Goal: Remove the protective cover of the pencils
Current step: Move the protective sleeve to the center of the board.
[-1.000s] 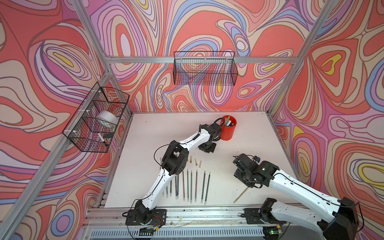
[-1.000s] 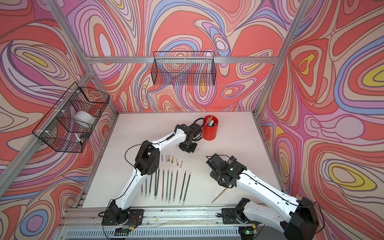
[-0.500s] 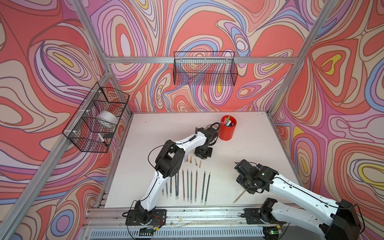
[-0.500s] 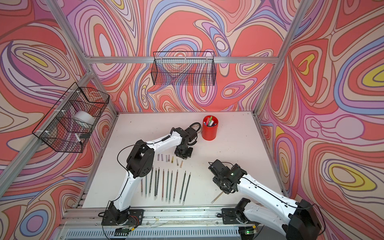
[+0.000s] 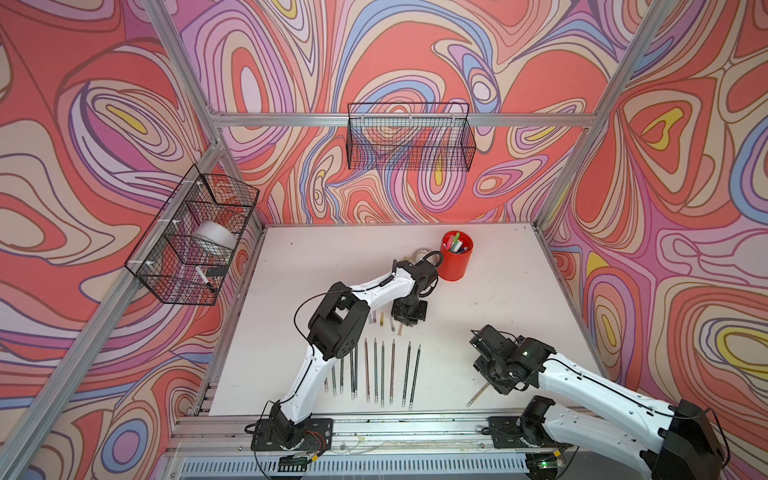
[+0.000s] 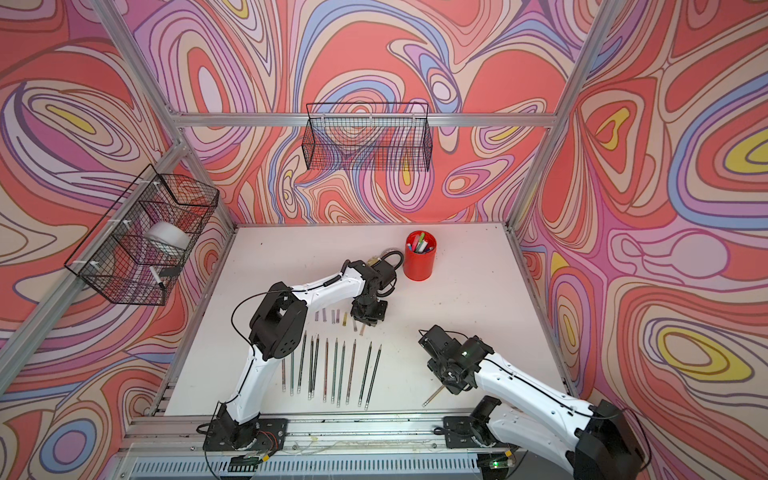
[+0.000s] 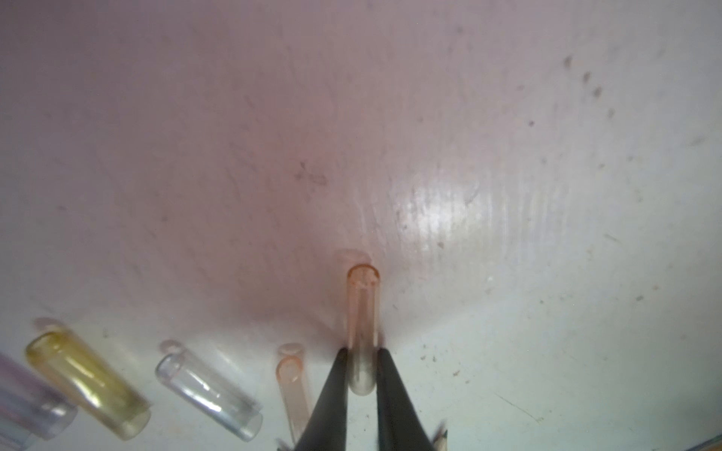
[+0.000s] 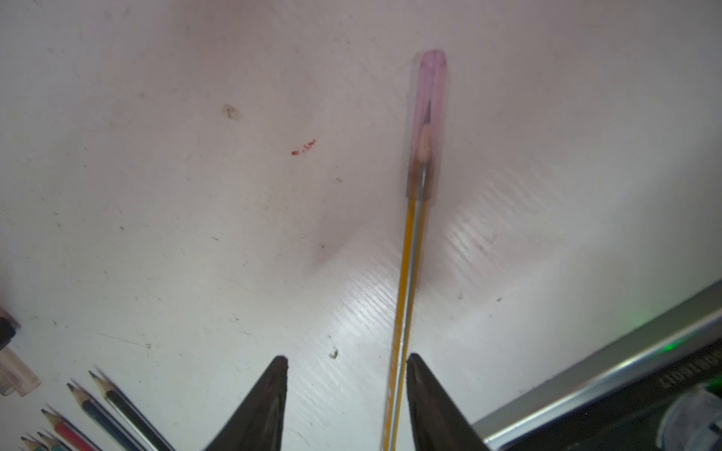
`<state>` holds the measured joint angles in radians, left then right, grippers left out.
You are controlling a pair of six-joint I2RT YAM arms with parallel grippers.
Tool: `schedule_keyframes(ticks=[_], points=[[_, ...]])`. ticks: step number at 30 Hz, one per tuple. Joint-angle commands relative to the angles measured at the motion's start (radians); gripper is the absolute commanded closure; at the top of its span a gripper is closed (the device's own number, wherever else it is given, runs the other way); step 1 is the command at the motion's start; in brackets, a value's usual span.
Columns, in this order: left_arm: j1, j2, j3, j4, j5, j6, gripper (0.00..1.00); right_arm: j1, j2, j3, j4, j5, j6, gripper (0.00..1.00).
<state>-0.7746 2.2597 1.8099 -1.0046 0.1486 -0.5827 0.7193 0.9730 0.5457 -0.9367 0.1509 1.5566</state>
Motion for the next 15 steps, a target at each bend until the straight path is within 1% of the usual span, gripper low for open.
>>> schedule_keyframes(ticks=[1, 7, 15], points=[[-0.012, -0.050, -0.032, 0.004, 0.003, -0.037, 0.83, -0.006, 0.025, -0.016, 0.041, -0.021, 0.014, 0.49], [-0.014, -0.054, -0.076, 0.029, 0.008, -0.061, 0.78, -0.006, 0.049, -0.039, 0.068, -0.039, 0.025, 0.47], [-0.018, -0.049, -0.077, 0.032, 0.001, -0.062, 0.75, -0.006, 0.035, -0.047, 0.023, -0.032, 0.048, 0.45]])
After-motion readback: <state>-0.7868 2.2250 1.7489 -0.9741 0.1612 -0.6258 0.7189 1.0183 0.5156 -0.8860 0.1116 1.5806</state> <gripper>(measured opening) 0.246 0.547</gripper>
